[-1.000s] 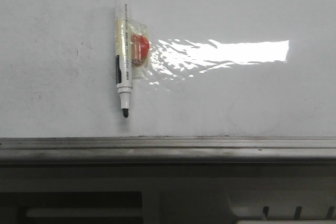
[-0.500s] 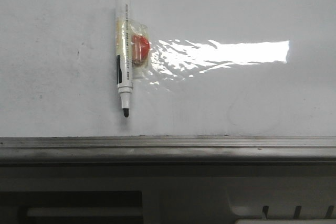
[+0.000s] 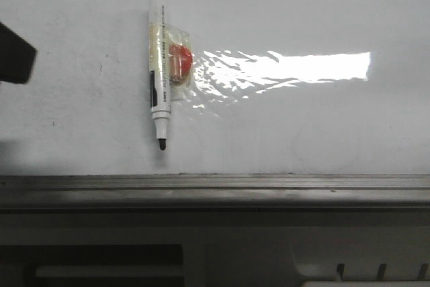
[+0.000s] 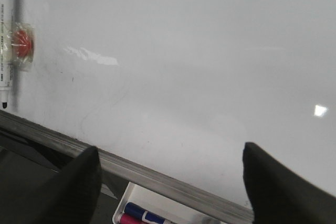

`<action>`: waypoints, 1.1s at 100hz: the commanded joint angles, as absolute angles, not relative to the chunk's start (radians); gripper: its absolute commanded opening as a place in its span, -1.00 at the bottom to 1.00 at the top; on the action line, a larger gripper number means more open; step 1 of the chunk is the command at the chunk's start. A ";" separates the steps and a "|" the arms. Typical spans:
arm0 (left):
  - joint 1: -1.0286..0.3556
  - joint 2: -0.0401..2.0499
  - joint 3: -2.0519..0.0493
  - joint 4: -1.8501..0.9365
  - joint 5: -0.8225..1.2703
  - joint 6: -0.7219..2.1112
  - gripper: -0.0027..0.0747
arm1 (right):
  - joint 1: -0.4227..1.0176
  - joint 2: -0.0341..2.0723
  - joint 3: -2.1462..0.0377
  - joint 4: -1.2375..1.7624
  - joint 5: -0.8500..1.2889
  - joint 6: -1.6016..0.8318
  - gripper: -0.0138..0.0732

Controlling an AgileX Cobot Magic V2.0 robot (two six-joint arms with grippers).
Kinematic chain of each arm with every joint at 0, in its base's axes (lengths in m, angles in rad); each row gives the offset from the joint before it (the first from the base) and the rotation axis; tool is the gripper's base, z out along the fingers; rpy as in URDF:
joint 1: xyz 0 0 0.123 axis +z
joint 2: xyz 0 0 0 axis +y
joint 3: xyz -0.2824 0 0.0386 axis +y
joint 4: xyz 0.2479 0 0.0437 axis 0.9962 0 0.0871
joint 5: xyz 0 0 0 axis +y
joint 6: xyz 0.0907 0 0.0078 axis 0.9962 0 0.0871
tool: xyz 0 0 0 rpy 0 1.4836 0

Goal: Write number 9 on whiteboard

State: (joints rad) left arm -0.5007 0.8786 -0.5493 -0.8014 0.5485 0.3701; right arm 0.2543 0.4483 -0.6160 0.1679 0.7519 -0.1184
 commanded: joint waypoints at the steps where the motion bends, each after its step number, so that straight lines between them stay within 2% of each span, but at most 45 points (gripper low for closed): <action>1: -0.604 0.933 -0.585 -0.869 0.399 0.375 0.04 | 0.246 0.480 -0.650 0.167 0.669 -0.123 0.45; 11: -0.733 0.998 -0.585 -0.905 0.240 0.375 0.04 | 0.246 0.504 -0.650 0.167 0.669 -0.121 0.45; 25: -0.837 1.088 -0.588 -0.980 0.048 0.375 0.04 | 0.246 0.535 -0.650 0.167 0.669 -0.119 0.45; 60: -0.861 1.246 -0.654 -0.988 0.000 0.375 0.00 | 0.246 0.542 -0.650 0.169 0.666 -0.094 0.45; 67: -0.859 1.271 -0.660 -0.988 0.000 0.375 -0.11 | 0.246 0.542 -0.650 0.171 0.666 -0.094 0.45; 74: -0.859 1.289 -0.660 -0.988 0.000 0.375 -0.30 | 0.246 0.542 -0.650 0.178 0.669 -0.094 0.45; 89: -0.859 1.296 -0.660 -0.986 0.016 0.377 -0.98 | 0.246 0.542 -0.650 0.208 0.679 -0.094 0.45; 99: -0.859 1.292 -0.660 -0.956 0.062 0.379 -0.98 | 0.246 0.542 -0.650 0.213 0.684 -0.094 0.45; 110: -0.863 1.278 -0.657 -0.804 0.195 0.379 -0.98 | 0.246 0.542 -0.650 0.249 0.701 -0.094 0.45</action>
State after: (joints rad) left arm -0.8612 1.3005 -0.6386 -0.9078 0.1395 0.3749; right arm 0.2543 0.5304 -0.6160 0.2104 0.7494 -0.0942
